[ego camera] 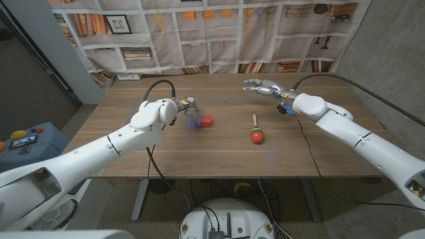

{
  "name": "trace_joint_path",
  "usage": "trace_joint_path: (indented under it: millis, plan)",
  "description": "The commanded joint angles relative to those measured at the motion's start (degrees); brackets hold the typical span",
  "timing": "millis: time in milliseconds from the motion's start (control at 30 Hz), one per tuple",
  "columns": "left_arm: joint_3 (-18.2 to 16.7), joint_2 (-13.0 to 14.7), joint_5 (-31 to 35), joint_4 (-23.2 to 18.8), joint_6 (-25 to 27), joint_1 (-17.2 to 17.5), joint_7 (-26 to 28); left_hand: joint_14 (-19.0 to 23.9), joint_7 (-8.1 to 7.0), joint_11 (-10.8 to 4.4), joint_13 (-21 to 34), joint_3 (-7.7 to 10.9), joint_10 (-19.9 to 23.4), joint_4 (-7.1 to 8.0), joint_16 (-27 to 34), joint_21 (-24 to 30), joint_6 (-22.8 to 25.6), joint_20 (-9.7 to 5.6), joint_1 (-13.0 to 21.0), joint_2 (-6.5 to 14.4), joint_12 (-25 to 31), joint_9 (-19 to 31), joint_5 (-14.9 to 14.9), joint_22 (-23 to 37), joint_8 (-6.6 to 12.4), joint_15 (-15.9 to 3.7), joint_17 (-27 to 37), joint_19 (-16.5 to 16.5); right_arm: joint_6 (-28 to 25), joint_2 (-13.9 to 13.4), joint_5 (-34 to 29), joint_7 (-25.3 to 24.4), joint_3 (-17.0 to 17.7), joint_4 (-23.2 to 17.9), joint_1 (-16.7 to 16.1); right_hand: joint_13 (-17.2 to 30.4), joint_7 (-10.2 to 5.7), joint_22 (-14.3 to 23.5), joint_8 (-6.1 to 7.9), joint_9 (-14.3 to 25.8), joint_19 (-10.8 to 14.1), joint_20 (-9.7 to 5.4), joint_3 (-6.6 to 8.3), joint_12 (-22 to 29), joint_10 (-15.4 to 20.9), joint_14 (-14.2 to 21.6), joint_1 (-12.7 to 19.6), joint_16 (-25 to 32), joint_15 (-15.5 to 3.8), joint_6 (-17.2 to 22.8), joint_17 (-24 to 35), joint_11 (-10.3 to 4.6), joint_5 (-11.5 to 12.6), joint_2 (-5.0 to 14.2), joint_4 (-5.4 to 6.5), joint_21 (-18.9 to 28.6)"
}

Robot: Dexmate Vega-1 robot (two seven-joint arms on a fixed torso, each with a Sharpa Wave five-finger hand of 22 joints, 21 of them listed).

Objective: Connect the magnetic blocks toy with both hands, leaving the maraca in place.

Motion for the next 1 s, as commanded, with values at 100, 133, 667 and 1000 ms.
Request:
trace_joint_path:
  millis: [100, 133, 667, 1000]
  plan:
    - [-5.4, 1.1, -8.6, -0.6, -1.7, 1.8, 1.8, -2.1, 0.48, 0.53, 0.1, -0.90, -2.2, 0.31, -0.1, -0.4, -2.4, 0.35, -2.2, -0.7, 0.0, 0.0, -0.6, 0.2, -0.14, 0.37, 0.3, -2.4, 1.4, 0.3, 2.7, -1.6, 1.7, 1.3, -1.7, 0.1, -0.09, 0.1, -0.39, 0.0, -0.1, -0.45, -0.09, -0.1, 0.2, -0.5, -0.8, -0.4, 0.34, -0.6, 0.0, 0.17, -0.2, -0.26, -0.41, 0.2]
    - [-6.7, 0.9, -10.5, -0.6, -1.9, 2.7, 3.0, -2.2, 0.43, 0.56, 0.1, -0.96, -2.4, 0.34, -0.1, -0.4, -2.8, 0.29, -2.3, -0.8, 0.0, 0.0, -0.7, 0.2, -0.20, 0.42, 0.3, -2.5, 1.7, 0.4, 3.1, -1.8, 1.8, 1.5, -1.9, 0.1, -0.01, 0.1, -0.48, 0.0, -0.1, -0.43, -0.11, -0.1, 0.2, -0.5, -0.9, -0.4, 0.39, -0.7, 0.0, 0.14, -0.2, -0.27, -0.42, 0.2]
    - [-14.4, 0.4, -26.6, -0.2, -3.8, 9.0, 17.6, -1.7, 0.26, 2.33, 0.1, -0.85, -2.2, 1.04, 0.6, 0.5, -8.0, 0.37, -4.7, 1.0, 0.9, 0.0, -0.8, 0.2, -0.21, 1.65, 0.3, -1.8, 5.3, 2.4, 7.9, -4.8, 4.2, 3.7, -4.9, -0.1, 0.15, 0.1, -1.39, -0.2, -0.5, -0.62, -0.59, -0.2, 0.5, -0.8, -2.2, -0.5, -0.80, -1.4, -0.1, 0.08, -0.3, -0.43, -0.27, 0.1]
    - [-19.6, -0.7, -37.1, 2.7, -10.6, 13.7, 26.9, -0.4, -0.53, 1.98, 0.0, -0.54, -0.9, 1.12, 0.9, 0.9, -9.9, 0.35, -5.2, 2.2, 1.4, -0.1, -0.8, 0.2, -0.25, 1.49, 0.3, -0.6, 4.7, 2.6, 10.0, -7.0, 5.4, 2.5, -6.8, -0.3, 0.53, 0.1, -2.14, -0.4, -0.8, -0.76, -1.00, -0.4, 0.3, -1.2, -3.3, -0.6, -0.75, -2.0, -0.2, -0.33, -0.3, -0.54, -0.07, 0.1]
